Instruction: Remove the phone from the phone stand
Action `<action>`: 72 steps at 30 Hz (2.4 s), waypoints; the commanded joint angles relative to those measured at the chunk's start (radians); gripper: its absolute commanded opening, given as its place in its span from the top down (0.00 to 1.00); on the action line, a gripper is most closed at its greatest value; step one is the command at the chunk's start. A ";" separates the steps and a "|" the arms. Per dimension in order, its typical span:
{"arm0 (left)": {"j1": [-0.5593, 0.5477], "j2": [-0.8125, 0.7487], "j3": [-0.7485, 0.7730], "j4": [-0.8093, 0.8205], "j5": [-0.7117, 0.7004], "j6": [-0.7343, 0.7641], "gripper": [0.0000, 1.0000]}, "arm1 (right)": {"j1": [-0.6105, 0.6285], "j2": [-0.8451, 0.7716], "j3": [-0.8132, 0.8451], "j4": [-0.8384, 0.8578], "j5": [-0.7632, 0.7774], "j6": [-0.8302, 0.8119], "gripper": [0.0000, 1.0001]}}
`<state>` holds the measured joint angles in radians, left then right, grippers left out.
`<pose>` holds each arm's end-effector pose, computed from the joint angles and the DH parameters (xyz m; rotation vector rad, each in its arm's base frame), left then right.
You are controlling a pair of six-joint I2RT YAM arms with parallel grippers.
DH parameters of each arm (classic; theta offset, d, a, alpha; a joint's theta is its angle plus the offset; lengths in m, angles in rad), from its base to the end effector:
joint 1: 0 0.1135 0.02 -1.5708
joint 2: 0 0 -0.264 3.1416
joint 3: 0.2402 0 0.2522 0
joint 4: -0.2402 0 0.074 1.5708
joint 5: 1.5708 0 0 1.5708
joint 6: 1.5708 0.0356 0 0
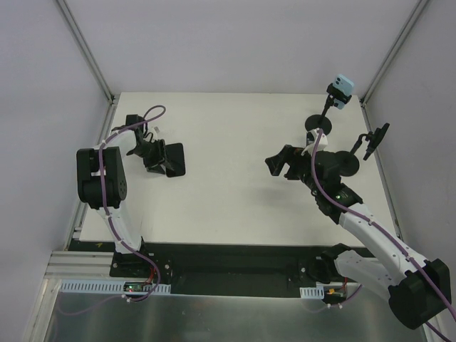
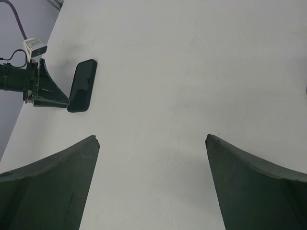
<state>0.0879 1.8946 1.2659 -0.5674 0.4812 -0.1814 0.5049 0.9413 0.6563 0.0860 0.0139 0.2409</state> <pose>0.3760 0.0166 0.1700 -0.2390 2.7039 -0.6886 0.1962 0.1079 0.2939 -0.2267 1.7857 0.5251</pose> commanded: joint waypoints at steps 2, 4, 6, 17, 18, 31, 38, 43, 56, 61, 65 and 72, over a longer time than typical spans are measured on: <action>0.009 -0.006 0.033 -0.026 -0.044 0.017 0.54 | 0.006 -0.025 -0.003 0.055 0.017 -0.018 0.04; 0.012 -0.008 0.035 -0.026 -0.050 0.016 0.53 | 0.006 -0.026 -0.003 0.055 0.018 -0.017 0.04; 0.012 -0.014 0.035 -0.025 -0.059 0.008 0.53 | 0.007 -0.027 -0.003 0.055 0.018 -0.020 0.04; -0.161 -0.164 -0.007 -0.025 -0.449 -0.066 0.01 | 0.006 -0.016 -0.001 0.057 0.018 -0.020 0.04; -0.198 -0.169 -0.005 -0.025 -0.476 -0.067 0.01 | 0.007 -0.016 -0.003 0.057 0.017 -0.018 0.04; -0.353 -0.069 0.024 -0.026 -0.742 -0.081 0.01 | 0.006 -0.013 -0.003 0.057 0.020 -0.025 0.04; -0.392 -0.028 0.036 -0.025 -0.764 -0.095 0.01 | 0.007 -0.012 -0.003 0.057 0.021 -0.023 0.04; -0.402 -0.035 0.050 -0.026 -0.756 -0.107 0.01 | 0.007 -0.010 -0.003 0.057 0.021 -0.025 0.04; -0.421 -0.012 0.070 -0.025 -0.802 -0.128 0.01 | 0.007 -0.012 -0.003 0.058 0.021 -0.029 0.04; -0.421 0.018 0.050 -0.026 -0.851 -0.127 0.01 | 0.007 -0.012 -0.003 0.057 0.021 -0.029 0.04; -0.421 0.026 0.038 -0.026 -0.869 -0.121 0.01 | 0.007 -0.012 -0.003 0.058 0.021 -0.029 0.04; -0.418 0.011 0.023 -0.026 -0.894 -0.110 0.01 | 0.009 -0.015 -0.003 0.058 0.021 -0.029 0.04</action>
<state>-0.3279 1.9091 1.3098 -0.5735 -0.3614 -0.2962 0.5076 0.9413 0.6559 0.0929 0.0196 0.2245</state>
